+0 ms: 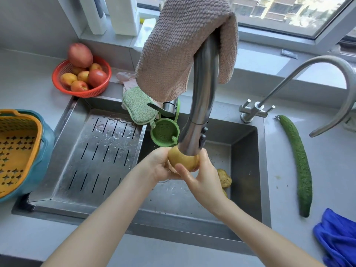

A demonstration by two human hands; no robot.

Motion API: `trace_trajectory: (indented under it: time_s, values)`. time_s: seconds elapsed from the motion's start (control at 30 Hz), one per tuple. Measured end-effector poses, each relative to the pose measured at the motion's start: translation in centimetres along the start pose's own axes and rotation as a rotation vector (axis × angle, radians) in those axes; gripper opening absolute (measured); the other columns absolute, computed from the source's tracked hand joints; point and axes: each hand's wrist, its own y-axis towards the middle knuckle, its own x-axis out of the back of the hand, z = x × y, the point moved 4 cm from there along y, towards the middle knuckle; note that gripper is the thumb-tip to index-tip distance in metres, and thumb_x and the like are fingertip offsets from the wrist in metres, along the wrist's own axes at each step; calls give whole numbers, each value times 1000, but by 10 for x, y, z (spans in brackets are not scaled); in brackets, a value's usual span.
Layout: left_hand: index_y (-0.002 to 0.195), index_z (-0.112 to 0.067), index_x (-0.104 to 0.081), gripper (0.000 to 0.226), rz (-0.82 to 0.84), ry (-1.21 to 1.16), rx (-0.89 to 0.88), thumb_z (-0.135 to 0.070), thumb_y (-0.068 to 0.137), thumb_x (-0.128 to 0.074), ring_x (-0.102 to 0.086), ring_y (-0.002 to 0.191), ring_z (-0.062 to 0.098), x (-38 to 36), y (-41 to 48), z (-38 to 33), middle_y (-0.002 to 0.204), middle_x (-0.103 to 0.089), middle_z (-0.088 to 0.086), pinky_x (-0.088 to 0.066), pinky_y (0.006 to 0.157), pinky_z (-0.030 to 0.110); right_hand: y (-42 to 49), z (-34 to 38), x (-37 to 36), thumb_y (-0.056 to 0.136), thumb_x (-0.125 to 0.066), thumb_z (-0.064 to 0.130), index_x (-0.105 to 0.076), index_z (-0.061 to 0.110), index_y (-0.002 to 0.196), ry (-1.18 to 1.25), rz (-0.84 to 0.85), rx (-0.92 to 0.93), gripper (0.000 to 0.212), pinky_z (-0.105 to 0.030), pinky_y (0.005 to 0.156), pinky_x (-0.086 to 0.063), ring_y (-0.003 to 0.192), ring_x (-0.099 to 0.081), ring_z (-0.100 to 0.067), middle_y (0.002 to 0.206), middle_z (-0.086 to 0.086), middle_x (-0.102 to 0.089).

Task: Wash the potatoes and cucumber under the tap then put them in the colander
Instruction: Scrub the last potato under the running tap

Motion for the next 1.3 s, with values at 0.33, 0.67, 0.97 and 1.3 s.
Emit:
trace_trajectory:
  time_s: [0.33, 0.67, 0.97, 1.3]
  values:
    - [92, -12, -63, 24, -82, 80, -179, -28, 95, -45, -61, 69, 20, 3, -3, 16, 83, -63, 8, -55, 53, 29, 4, -18, 15, 72, -70, 39, -59, 27, 123, 233, 216, -122, 54, -17, 96, -39, 118, -52, -3, 126, 8, -60]
    - [75, -8, -54, 33, -705, 178, -719, -22, 98, -34, -55, 75, 24, -30, -30, 29, 72, -59, 1, -40, 65, 33, 21, -8, -21, 79, -60, -5, -48, 15, 60, 728, -200, -622, 29, -26, 53, -35, 60, -41, -15, 62, -6, -47]
    - [73, -11, -47, 19, -352, 89, -609, -17, 90, -52, -42, 52, 10, -24, -17, 25, 59, -46, -2, -35, 47, 17, 20, -9, -20, 83, -56, 16, -40, 18, 60, 438, -318, -521, 28, -32, 56, -37, 62, -41, -16, 59, 2, -47]
    - [64, 2, -65, 43, 89, -165, 86, -17, 92, -40, -68, 62, 27, -3, 6, 21, 69, -66, 15, -58, 51, 33, 13, -2, -7, 79, -60, 37, -52, 17, 118, -193, 169, 372, 44, -18, 86, -40, 99, -57, -15, 111, -7, -64]
